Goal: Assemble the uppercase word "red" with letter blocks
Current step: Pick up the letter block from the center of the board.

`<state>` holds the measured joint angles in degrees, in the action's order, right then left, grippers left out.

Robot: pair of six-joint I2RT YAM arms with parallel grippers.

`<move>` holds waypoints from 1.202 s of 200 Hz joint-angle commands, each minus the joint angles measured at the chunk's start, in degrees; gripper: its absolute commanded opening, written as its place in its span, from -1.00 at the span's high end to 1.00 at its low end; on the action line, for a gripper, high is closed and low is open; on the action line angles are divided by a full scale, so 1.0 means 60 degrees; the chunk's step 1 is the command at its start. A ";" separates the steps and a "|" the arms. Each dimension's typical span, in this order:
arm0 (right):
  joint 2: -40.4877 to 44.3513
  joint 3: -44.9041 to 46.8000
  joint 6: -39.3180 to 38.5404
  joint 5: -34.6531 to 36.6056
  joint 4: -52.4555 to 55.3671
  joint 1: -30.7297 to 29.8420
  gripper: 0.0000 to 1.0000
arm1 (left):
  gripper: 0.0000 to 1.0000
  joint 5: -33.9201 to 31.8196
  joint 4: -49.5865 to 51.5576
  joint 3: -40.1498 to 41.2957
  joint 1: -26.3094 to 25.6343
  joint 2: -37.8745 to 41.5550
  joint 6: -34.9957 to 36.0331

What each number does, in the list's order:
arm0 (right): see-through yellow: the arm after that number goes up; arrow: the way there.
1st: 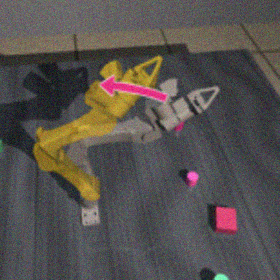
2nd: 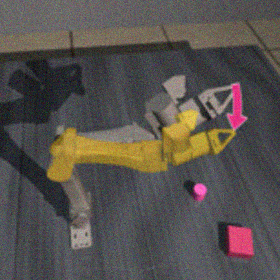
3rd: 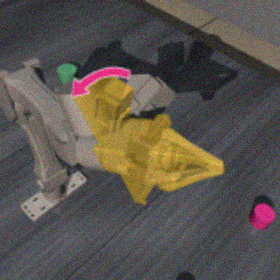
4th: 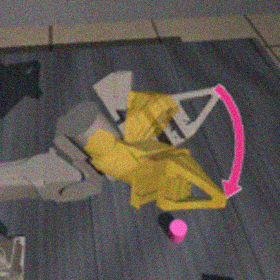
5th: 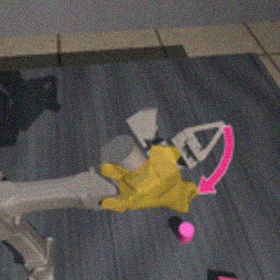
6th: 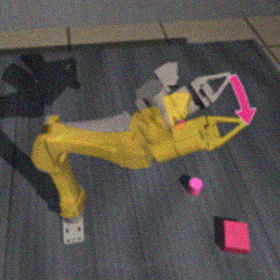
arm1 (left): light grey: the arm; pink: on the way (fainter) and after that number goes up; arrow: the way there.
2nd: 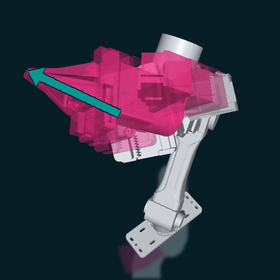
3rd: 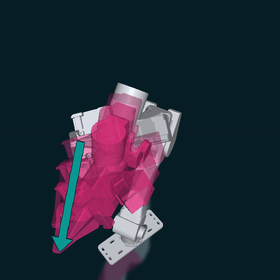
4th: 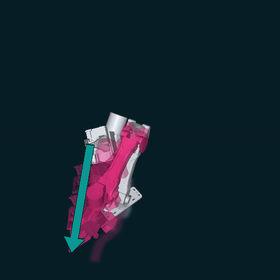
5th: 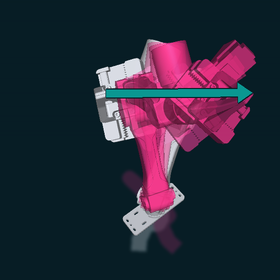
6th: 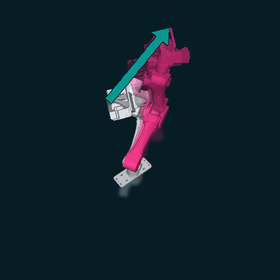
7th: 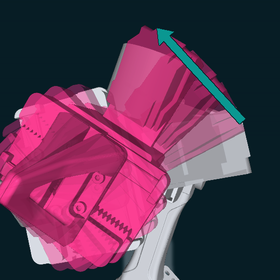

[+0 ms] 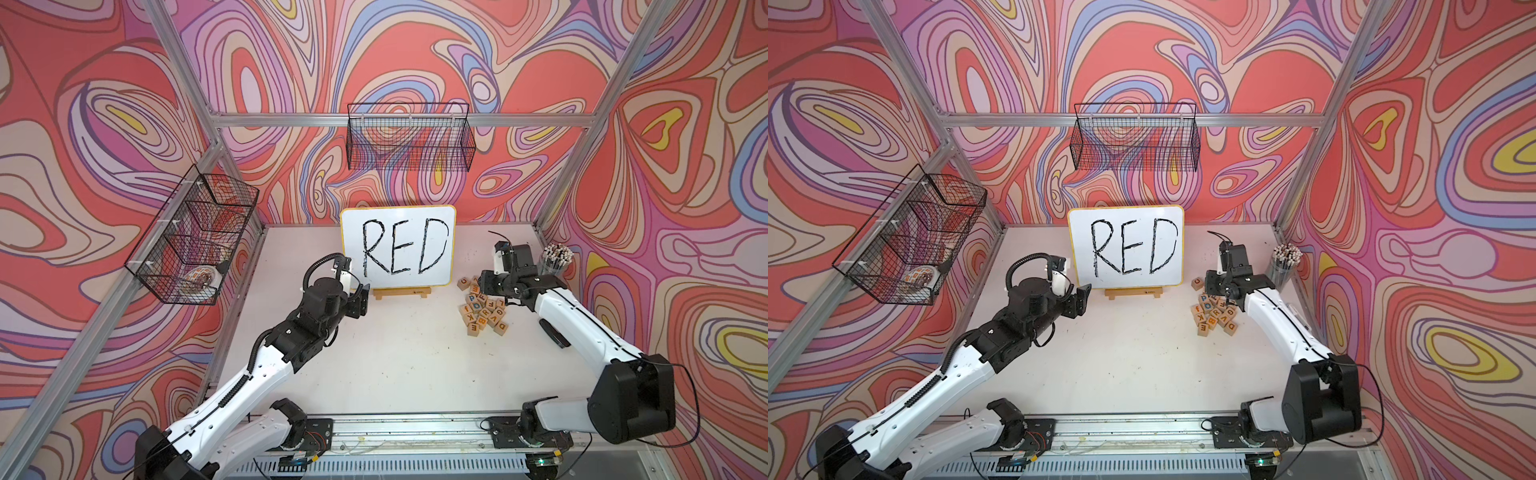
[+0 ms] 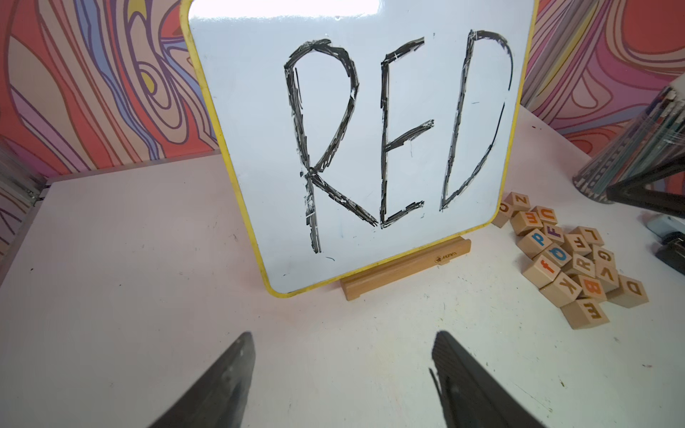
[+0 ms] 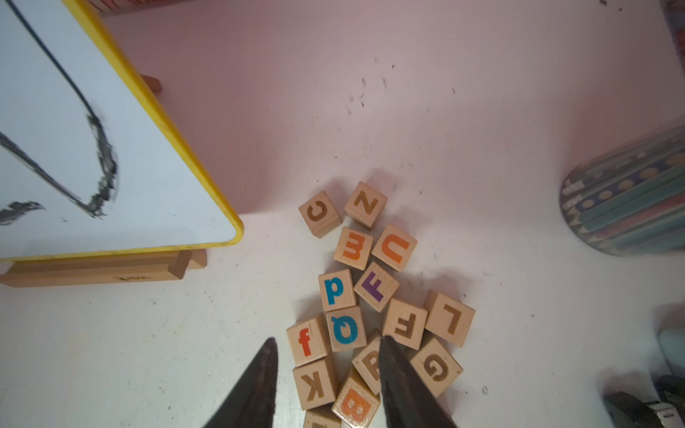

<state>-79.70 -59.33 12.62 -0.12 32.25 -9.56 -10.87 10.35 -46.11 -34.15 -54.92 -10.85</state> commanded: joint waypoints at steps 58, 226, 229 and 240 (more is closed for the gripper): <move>-0.0950 0.0239 -0.0075 0.0173 0.0868 0.0041 0.25 | -0.60 0.0199 -0.0516 0.0375 -0.0036 -0.0095 0.0707; -0.2227 -0.0003 -0.0998 -0.0058 0.1172 0.0512 0.27 | -0.62 0.0233 -0.0757 0.0536 -0.0034 -0.0060 0.1001; -0.2218 -0.0018 -0.1002 -0.0067 0.1160 0.0510 0.27 | -0.62 0.0231 -0.0751 0.0536 -0.0035 -0.0059 0.1008; -0.2230 -0.0016 -0.1027 -0.0082 0.1171 0.0510 0.28 | -0.62 0.0230 -0.0758 0.0536 -0.0032 -0.0076 0.1016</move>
<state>-92.38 -58.28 7.25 -0.05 39.03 -6.68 -9.02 7.05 -42.61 -34.15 -55.92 -5.63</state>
